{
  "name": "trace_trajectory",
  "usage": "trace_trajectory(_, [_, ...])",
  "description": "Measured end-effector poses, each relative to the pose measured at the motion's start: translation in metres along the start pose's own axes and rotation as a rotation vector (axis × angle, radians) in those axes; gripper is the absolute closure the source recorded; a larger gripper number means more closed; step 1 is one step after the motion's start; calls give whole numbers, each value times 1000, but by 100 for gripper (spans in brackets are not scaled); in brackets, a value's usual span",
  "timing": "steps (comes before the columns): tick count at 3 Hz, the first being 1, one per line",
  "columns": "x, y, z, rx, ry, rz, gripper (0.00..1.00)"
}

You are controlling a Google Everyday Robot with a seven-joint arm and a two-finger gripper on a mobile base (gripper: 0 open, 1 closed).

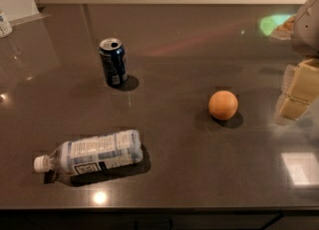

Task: Move orange near pepsi can

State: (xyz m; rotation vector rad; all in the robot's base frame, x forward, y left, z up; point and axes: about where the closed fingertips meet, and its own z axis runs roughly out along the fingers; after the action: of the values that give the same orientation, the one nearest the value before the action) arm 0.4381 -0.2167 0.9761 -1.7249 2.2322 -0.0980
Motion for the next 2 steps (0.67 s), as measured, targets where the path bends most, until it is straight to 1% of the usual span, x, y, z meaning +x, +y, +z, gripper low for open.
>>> trace_trajectory(1, [0,0,0,1,-1,0,0])
trace_trajectory(2, [-3,-4,14,-10,-14,0,0])
